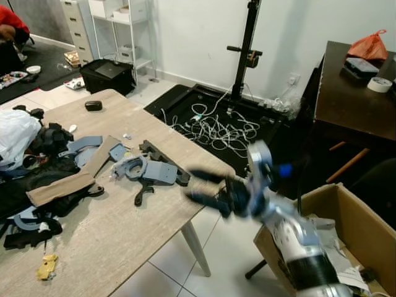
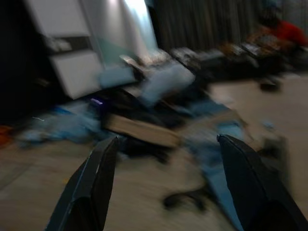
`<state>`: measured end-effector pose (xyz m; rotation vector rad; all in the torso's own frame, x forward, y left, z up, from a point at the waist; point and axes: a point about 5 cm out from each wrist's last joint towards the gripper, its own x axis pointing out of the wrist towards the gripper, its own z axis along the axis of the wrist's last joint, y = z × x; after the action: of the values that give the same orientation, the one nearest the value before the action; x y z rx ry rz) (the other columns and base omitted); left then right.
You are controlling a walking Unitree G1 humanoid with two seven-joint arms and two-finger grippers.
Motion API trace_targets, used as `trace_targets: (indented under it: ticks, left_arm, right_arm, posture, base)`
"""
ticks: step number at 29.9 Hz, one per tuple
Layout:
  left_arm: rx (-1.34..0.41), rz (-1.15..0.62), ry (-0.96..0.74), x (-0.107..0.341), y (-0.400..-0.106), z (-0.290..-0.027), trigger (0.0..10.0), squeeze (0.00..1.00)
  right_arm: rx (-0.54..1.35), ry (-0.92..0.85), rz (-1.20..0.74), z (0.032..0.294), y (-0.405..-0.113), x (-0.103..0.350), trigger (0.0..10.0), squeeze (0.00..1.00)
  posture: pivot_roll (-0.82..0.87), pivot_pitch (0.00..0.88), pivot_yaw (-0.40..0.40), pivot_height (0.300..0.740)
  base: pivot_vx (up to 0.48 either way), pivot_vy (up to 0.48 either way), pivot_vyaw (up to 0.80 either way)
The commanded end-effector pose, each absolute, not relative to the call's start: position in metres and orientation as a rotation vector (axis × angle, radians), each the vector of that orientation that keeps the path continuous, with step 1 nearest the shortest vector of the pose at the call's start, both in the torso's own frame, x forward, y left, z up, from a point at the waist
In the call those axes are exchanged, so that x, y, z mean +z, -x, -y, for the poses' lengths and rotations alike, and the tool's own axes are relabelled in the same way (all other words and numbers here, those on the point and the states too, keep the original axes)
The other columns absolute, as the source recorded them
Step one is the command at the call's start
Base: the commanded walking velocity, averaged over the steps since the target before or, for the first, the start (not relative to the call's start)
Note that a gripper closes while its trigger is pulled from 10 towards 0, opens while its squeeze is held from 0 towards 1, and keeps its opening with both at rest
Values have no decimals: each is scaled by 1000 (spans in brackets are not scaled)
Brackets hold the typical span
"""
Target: Picking trash to rubbish bin
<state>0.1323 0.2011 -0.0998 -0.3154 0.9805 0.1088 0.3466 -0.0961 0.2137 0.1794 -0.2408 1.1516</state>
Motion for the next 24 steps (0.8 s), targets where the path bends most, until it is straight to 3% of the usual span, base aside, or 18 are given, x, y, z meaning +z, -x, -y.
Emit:
trace_targets:
  ticks: [1,7,20,24]
  left_arm:
    - [112,-1040,317,-106,-111,-202,10000,0]
    - [116,-1049,316,-108,-99,-205,10000,0]
    - [128,-1062,316,-110,-65,-220,10000,0]
    - [105,-1061,311,-110,-56,-220,10000,0]
  right_arm:
    - [984,-97,180,94,-363,208,10000,0]
    - [907,-77,162,93,-378,215,10000,0]
    - [893,94,240,82,-393,244,10000,0]
    - [770,273,269,97,-402,259,10000,0]
  posture:
    - [-59,292,15,740]
    - [-34,334,20,740]
    - [25,438,58,740]
    - [36,472,68,740]
  base:
    - [0,0,0]
    - [0,0,0]
    - [0,0,638]
    - [0,0,0]
